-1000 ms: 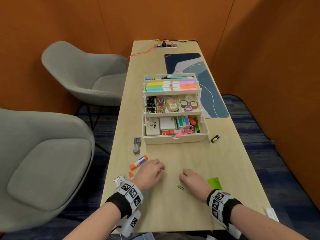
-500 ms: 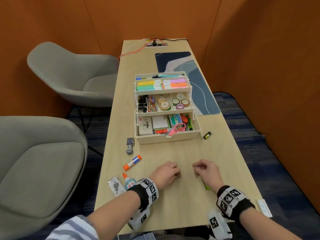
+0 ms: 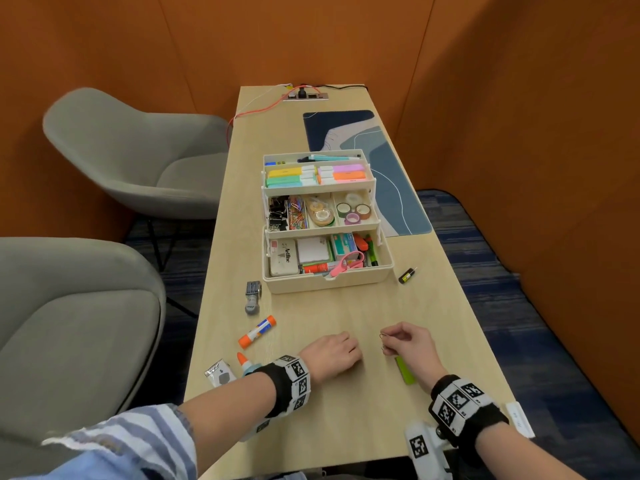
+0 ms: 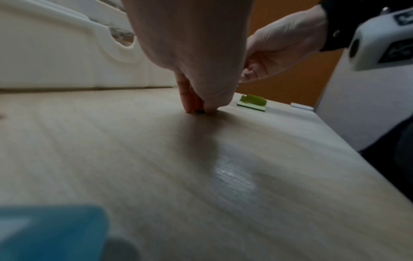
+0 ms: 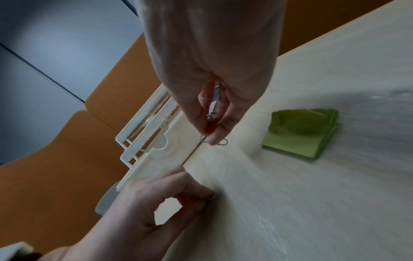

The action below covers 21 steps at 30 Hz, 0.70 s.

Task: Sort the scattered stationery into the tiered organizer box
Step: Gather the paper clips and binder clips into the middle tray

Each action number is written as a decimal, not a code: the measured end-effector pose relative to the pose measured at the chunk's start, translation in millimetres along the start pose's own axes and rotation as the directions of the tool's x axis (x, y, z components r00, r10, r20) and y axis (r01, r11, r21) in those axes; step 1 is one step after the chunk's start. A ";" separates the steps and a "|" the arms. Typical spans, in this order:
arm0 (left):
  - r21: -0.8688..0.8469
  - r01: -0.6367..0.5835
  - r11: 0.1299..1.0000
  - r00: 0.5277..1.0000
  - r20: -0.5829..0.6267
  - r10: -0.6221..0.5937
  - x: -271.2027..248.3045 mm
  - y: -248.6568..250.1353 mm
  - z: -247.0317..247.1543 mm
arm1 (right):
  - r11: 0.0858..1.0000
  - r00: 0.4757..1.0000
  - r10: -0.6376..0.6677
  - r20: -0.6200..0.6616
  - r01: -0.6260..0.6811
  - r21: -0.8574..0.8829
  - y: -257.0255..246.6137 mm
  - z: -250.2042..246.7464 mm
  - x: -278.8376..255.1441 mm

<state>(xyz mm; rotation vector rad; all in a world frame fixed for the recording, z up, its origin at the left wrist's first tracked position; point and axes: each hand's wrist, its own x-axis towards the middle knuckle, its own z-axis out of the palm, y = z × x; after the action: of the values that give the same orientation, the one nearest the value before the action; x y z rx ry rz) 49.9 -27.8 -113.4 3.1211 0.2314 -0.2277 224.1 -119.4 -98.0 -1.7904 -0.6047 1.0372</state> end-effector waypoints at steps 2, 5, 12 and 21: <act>0.044 0.019 0.999 0.999 -0.026 -0.018 1.6 2.9 0.8 | 1.000 1.000 0.008 -0.012 -0.008 0.016 2.3 -2.5 -2.1; 0.088 0.023 0.996 0.998 -0.053 -0.019 4.6 4.4 5.9 | 0.999 0.999 0.026 -0.026 -0.025 0.034 7.6 -6.0 -5.4; 0.140 0.036 0.989 0.999 -0.041 -0.031 5.9 6.4 10.6 | 0.997 0.999 0.045 -0.021 -0.044 0.065 5.9 -4.1 -3.2; 0.039 0.155 0.987 0.987 0.028 -0.156 -8.8 -11.4 4.0 | 0.999 0.999 0.027 0.030 -0.028 0.042 0.4 10.2 1.4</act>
<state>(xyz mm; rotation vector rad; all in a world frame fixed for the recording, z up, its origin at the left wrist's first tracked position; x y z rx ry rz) 39.0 -17.9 -116.0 3.1350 0.4775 -0.2835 216.1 -113.5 -100.8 -1.7536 -0.5738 1.0892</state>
